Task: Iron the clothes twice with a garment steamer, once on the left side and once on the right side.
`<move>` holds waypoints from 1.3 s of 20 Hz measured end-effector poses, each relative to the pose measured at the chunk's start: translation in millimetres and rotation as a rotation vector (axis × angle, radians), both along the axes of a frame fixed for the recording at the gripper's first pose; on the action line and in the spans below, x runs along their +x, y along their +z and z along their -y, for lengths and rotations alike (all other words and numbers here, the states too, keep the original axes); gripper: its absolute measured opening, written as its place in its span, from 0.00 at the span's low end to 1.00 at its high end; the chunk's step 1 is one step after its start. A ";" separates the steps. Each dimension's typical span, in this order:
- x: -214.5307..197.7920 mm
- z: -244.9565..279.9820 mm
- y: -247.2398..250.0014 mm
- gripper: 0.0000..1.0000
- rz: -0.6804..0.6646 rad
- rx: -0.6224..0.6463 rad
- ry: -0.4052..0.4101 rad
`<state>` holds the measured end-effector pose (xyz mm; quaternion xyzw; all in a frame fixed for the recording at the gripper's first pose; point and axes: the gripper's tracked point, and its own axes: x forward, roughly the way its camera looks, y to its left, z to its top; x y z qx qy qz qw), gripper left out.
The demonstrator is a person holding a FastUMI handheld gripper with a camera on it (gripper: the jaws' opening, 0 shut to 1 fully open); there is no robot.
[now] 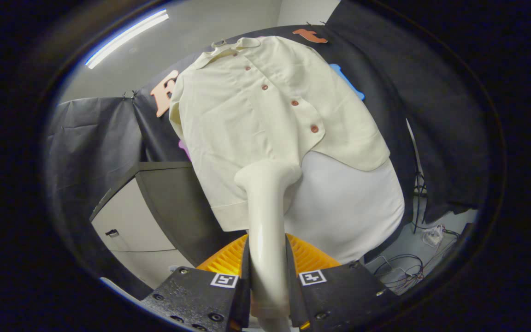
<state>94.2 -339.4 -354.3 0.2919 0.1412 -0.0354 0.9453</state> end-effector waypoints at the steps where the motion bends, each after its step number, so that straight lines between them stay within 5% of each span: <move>1: -1.4 -0.6 -0.9 0.34 -0.002 0.009 -0.004; 8: -3.7 17.9 62.3 0.34 0.098 0.093 -0.044; 18: 50.1 119.5 219.5 0.33 0.239 -0.111 -0.150; 26: 120.7 189.0 291.7 0.33 0.293 -0.137 -0.267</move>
